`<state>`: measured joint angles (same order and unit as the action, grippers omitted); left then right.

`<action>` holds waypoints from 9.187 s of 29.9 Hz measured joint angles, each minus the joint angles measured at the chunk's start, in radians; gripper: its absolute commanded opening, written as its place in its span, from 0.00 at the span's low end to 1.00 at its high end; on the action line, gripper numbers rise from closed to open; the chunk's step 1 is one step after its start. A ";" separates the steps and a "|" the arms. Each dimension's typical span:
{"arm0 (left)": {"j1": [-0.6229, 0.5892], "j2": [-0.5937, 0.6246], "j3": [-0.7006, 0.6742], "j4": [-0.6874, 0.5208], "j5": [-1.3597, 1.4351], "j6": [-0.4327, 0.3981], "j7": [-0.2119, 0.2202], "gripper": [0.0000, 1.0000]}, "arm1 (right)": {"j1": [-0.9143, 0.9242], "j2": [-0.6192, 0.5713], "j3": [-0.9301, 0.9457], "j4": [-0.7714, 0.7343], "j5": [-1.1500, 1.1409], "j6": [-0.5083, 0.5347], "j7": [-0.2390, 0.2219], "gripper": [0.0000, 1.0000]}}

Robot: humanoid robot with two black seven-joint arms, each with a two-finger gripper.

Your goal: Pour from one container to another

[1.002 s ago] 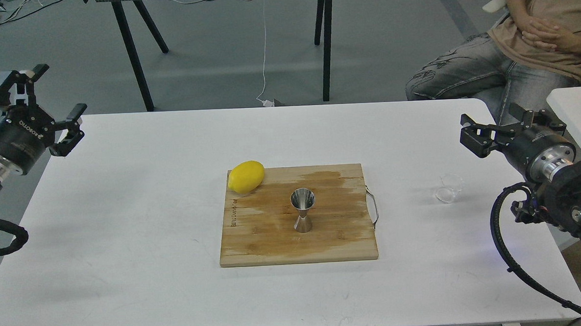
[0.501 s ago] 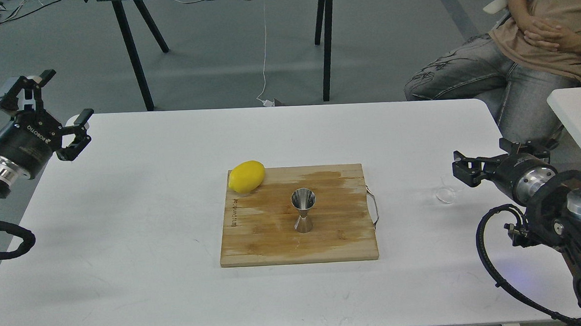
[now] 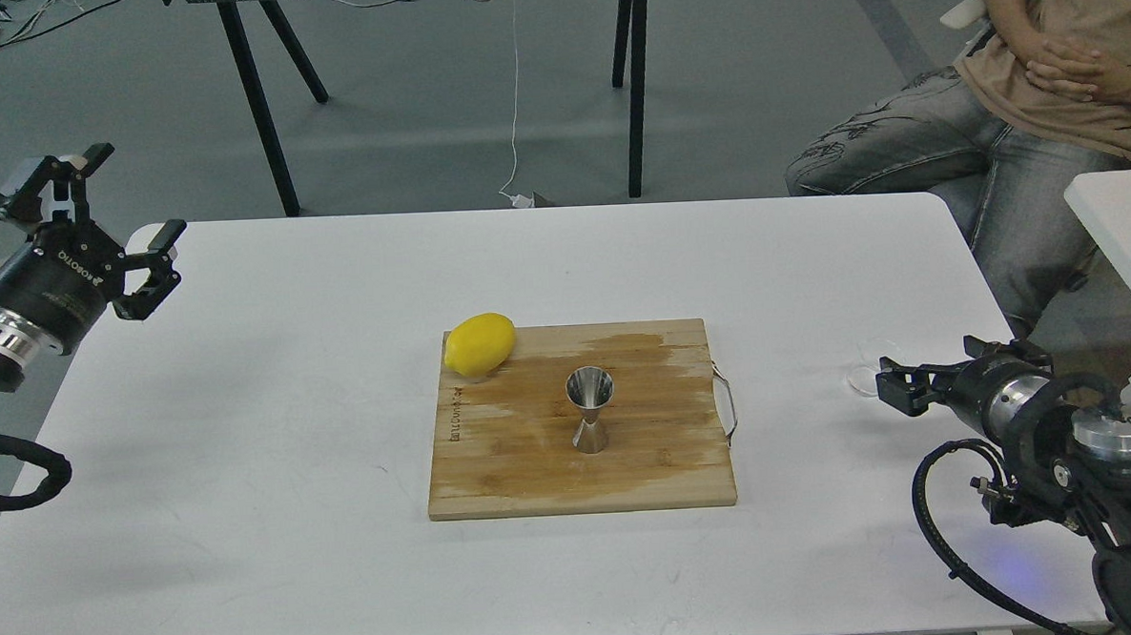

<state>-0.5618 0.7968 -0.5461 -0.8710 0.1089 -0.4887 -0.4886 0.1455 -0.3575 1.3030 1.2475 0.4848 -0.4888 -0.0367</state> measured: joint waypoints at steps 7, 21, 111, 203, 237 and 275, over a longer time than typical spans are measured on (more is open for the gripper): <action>0.003 -0.001 0.000 0.002 0.000 0.000 0.000 0.98 | 0.029 0.037 -0.035 -0.092 -0.002 0.000 -0.003 0.99; 0.005 -0.020 0.000 0.030 0.001 0.000 0.000 0.99 | 0.112 0.055 -0.105 -0.218 -0.003 0.000 -0.008 0.99; 0.013 -0.050 0.003 0.079 0.003 0.000 0.000 0.99 | 0.181 0.087 -0.117 -0.155 -0.040 0.069 0.012 0.44; 0.012 -0.080 0.004 0.118 0.003 0.000 0.000 0.99 | 0.314 0.083 -0.691 0.193 -1.383 0.451 0.033 0.43; 0.016 -0.080 0.003 0.119 0.003 0.000 0.000 0.99 | 0.352 0.068 -0.760 0.159 -1.435 0.450 0.051 0.43; 0.017 -0.081 0.003 0.138 0.003 0.000 0.000 0.99 | 0.413 0.068 -0.852 0.122 -1.523 0.450 0.099 0.43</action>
<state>-0.5445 0.7163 -0.5431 -0.7332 0.1119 -0.4887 -0.4887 0.5582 -0.2899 0.4513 1.3698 -1.0380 -0.0383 0.0624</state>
